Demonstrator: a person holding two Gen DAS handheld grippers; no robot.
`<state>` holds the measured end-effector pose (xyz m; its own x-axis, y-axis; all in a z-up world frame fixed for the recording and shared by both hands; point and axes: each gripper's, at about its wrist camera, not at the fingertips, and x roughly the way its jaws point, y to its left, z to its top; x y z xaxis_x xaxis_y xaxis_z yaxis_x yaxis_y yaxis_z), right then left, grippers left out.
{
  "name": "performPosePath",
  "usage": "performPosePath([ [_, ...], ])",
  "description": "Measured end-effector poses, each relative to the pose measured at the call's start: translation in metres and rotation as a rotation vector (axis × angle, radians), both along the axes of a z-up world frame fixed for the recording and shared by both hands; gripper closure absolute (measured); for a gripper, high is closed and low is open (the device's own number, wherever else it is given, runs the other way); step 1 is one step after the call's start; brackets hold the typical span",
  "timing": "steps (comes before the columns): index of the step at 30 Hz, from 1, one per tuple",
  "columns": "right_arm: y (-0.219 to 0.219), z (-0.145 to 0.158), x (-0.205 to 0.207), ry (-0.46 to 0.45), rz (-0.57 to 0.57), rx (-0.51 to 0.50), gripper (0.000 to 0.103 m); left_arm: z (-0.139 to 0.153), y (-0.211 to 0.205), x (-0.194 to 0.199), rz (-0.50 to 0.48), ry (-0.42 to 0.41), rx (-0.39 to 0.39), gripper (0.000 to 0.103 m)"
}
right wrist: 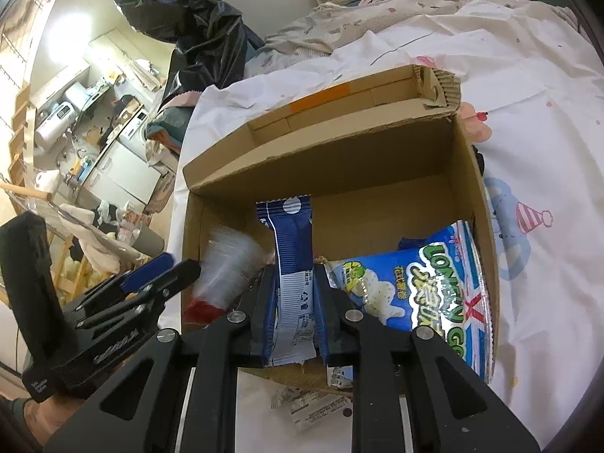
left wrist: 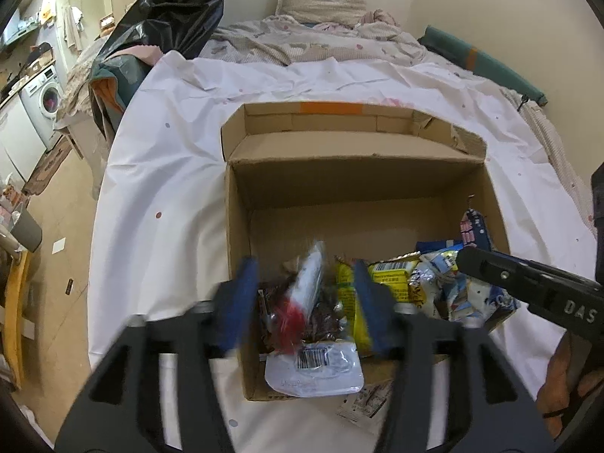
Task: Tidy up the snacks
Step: 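Open both grippers and withdraw them from the box, then move both grippers to the last snacks on the sheet beside the box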
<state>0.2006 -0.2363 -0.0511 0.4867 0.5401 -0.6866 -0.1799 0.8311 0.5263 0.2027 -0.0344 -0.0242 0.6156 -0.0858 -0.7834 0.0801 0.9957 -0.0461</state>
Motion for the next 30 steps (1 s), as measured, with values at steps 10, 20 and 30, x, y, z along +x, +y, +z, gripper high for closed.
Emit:
performPosePath([
  [10,-0.007,0.012,-0.006,-0.060,-0.032,0.019,0.028,0.006,0.002,-0.004,0.021,-0.034,-0.001,0.016],
  [20,-0.014,0.017,-0.009,-0.054,-0.048,0.037,0.028,0.005,0.009,-0.010,0.043,-0.030,-0.015,0.016],
  [30,-0.031,0.017,-0.037,-0.023,-0.089,0.042,0.028,0.010,0.012,-0.031,0.043,-0.035,-0.013,0.016],
])
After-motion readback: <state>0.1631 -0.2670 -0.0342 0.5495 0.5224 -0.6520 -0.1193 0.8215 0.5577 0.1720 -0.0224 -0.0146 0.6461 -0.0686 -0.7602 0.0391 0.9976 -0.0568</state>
